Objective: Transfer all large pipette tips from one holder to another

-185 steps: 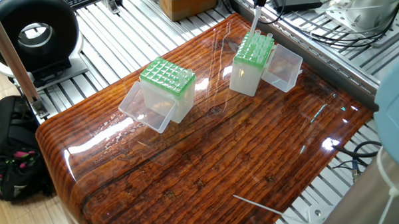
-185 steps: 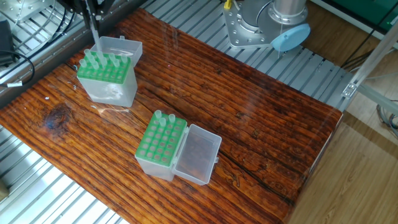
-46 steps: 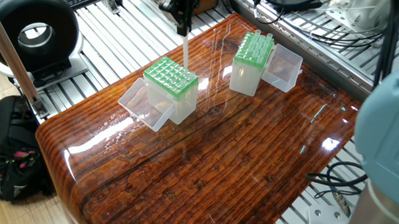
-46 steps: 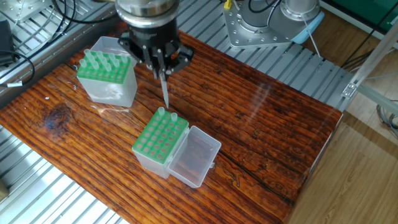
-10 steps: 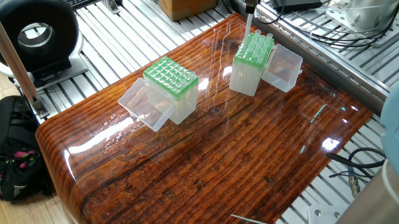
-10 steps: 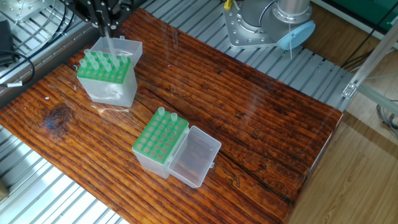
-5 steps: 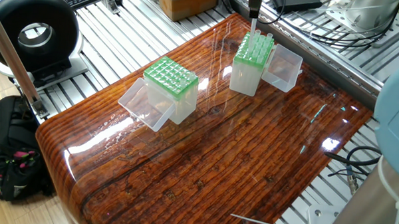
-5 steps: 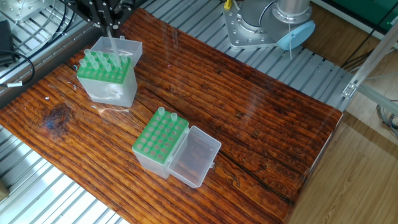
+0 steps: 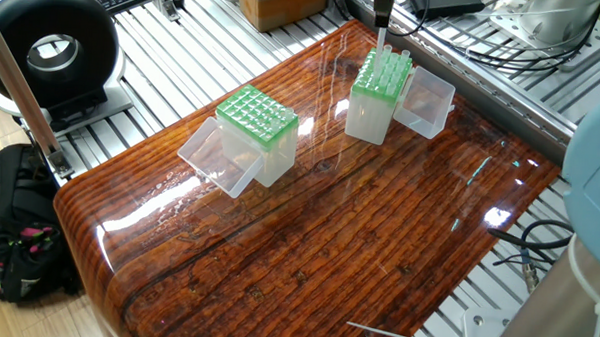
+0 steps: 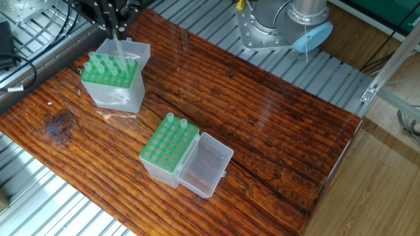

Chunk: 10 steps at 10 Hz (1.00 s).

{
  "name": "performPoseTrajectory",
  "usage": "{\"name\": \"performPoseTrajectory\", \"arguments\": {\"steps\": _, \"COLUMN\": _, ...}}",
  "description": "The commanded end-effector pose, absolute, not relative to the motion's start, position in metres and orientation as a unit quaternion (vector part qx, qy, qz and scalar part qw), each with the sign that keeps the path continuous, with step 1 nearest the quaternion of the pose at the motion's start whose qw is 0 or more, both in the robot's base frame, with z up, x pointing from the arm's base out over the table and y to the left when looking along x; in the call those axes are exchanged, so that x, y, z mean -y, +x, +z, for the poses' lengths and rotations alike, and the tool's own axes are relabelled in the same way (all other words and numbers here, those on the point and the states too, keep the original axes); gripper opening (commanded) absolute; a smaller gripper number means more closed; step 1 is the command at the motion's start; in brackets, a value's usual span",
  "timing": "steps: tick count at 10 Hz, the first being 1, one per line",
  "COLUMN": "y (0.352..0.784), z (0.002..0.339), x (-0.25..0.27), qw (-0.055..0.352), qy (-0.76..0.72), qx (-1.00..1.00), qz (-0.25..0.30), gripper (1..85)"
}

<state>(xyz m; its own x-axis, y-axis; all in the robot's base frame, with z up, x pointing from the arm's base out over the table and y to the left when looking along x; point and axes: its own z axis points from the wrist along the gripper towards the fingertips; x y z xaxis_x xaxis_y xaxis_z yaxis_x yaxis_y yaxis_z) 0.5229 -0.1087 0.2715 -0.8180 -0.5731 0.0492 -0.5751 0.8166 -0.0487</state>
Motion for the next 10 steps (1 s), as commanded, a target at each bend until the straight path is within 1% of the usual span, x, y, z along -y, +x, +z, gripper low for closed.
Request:
{"name": "performPoseTrajectory", "arguments": {"steps": 1, "y": 0.5251, "z": 0.2695, "x": 0.104, "qw": 0.011, "qy": 0.301, "qx": 0.953, "qz": 0.023, "gripper": 1.0}}
{"name": "performPoseTrajectory", "arguments": {"steps": 8, "y": 0.5241, "z": 0.2652, "x": 0.1077, "qw": 0.017, "qy": 0.301, "qx": 0.953, "qz": 0.024, "gripper": 2.0}}
{"name": "performPoseTrajectory", "arguments": {"steps": 9, "y": 0.5243, "z": 0.2651, "x": 0.1081, "qw": 0.017, "qy": 0.304, "qx": 0.952, "qz": 0.025, "gripper": 3.7}}
{"name": "performPoseTrajectory", "arguments": {"steps": 10, "y": 0.5241, "z": 0.2649, "x": 0.1078, "qw": 0.018, "qy": 0.311, "qx": 0.95, "qz": 0.024, "gripper": 7.7}}
